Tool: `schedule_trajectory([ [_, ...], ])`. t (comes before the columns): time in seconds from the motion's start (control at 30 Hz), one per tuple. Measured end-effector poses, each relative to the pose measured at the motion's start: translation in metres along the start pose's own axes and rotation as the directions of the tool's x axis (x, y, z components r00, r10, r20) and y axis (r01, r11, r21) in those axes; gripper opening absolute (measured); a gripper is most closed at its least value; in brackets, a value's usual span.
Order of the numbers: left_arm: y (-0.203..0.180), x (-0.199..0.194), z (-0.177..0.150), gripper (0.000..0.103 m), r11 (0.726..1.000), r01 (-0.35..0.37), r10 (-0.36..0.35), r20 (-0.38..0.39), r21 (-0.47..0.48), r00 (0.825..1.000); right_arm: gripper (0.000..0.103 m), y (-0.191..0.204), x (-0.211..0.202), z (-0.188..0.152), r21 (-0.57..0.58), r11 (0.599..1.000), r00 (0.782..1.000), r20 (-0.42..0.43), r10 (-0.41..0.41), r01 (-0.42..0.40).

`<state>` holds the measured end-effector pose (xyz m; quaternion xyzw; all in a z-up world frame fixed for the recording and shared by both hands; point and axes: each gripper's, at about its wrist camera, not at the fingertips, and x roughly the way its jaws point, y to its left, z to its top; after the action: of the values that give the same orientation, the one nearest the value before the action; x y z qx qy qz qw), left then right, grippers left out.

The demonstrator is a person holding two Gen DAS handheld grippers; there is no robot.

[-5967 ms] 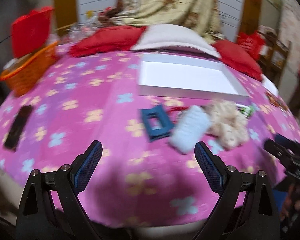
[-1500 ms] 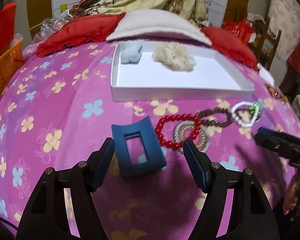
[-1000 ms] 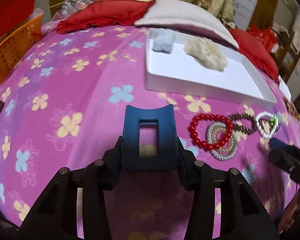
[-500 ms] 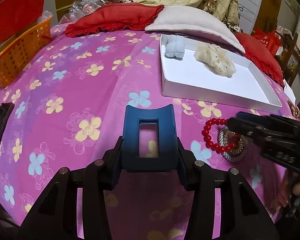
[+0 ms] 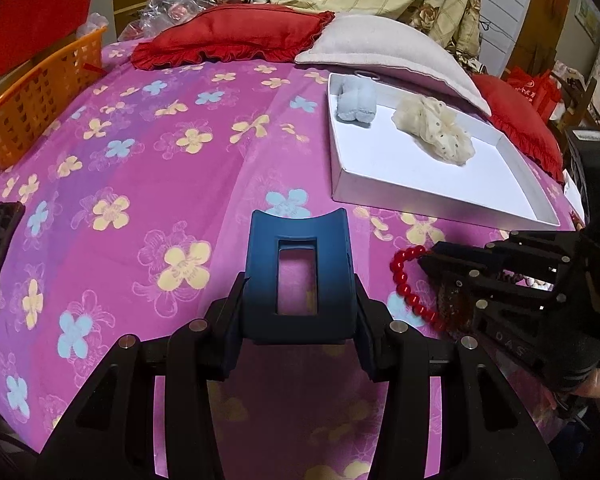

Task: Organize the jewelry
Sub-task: 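Grasp the red bead bracelet with the right tool while the left holds the claw clip, then lower the claw clip and red bracelet into the white tray and release both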

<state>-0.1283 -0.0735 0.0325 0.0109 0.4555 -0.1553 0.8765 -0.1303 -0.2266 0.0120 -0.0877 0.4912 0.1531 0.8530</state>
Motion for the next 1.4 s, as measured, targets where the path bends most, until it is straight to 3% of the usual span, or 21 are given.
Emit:
schedule_trajectory([
  [0.17,0.005,-0.003,0.0,0.045,1.0,0.004,-0.004,0.012,-0.018,1.0,0.009,-0.004,-0.019,0.001,0.084,0.995,0.997,0.073,0.04,-0.046],
  [0.4,0.009,-0.007,0.002,0.045,0.998,0.04,-0.039,0.015,-0.044,0.999,0.009,-0.022,-0.067,0.01,0.151,0.988,0.984,0.179,0.017,-0.045],
  [0.53,0.003,-0.011,0.009,0.045,0.995,0.086,-0.085,0.022,-0.041,0.996,0.009,-0.038,-0.093,0.017,0.178,0.984,0.974,0.227,-0.017,-0.024],
  [0.73,-0.021,-0.016,0.045,0.045,0.99,0.14,-0.139,0.051,-0.003,0.989,0.009,-0.069,-0.115,0.033,0.227,0.973,0.963,0.253,-0.089,0.03],
  [0.87,-0.041,-0.003,0.075,0.045,0.988,0.149,-0.151,0.059,0.032,0.987,0.009,-0.089,-0.109,0.041,0.265,0.962,0.964,0.235,-0.125,0.06],
  [1.1,-0.052,0.048,0.104,0.045,0.992,0.125,-0.125,-0.004,0.033,0.992,0.009,-0.113,-0.083,0.047,0.344,0.938,0.972,0.204,-0.118,0.042],
  [1.3,-0.05,0.071,0.103,0.045,0.993,0.111,-0.11,-0.04,0.037,0.993,0.009,-0.116,-0.059,0.064,0.386,0.922,0.974,0.219,-0.056,-0.034],
  [1.4,-0.056,0.073,0.099,0.046,0.994,0.085,-0.082,-0.035,0.075,0.996,0.009,-0.123,-0.044,0.07,0.439,0.893,0.973,0.232,-0.013,-0.093],
])
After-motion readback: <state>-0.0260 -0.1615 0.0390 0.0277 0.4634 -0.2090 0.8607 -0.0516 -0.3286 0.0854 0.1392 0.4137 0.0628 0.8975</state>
